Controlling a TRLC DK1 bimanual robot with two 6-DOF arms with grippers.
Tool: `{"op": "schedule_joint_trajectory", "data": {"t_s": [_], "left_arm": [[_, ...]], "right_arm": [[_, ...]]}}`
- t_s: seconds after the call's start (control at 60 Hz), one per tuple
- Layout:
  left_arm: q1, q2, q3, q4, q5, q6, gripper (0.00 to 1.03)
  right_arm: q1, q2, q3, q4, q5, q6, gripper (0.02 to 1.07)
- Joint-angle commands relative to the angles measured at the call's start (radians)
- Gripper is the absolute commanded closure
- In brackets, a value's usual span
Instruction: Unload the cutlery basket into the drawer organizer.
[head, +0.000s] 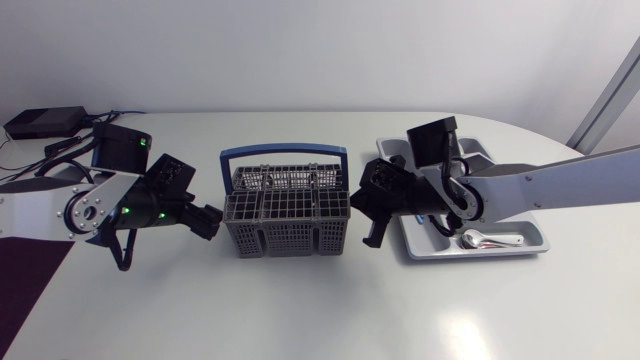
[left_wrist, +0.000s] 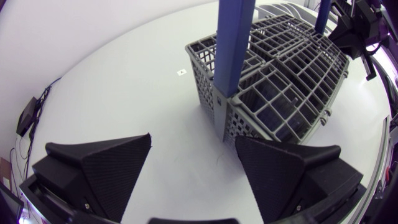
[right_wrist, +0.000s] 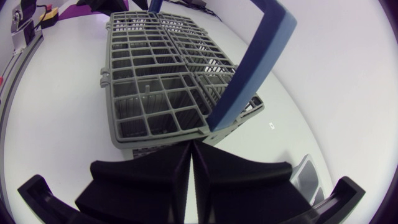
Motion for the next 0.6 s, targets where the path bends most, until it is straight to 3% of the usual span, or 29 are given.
{"op": "schedule_joint_trajectory", "data": {"t_s": [0.0, 0.483, 0.583], "left_arm": [[-0.026, 0.025, 0.044, 0.007, 0.035, -0.012, 0.09], [-0.014, 0.032, 0.055, 0.010, 0.035, -0.009, 0.07], [0.005, 0.031, 0.051, 0.010, 0.035, -0.006, 0.07]], "right_arm": [[0.048, 0.003, 0.010, 0.021, -0.029, 0.024, 0.97], [0.085, -0.031, -0.016, 0.019, 0.031, 0.028, 0.96], [0.085, -0.047, -0.036, 0.021, 0.039, 0.030, 0.83]]}}
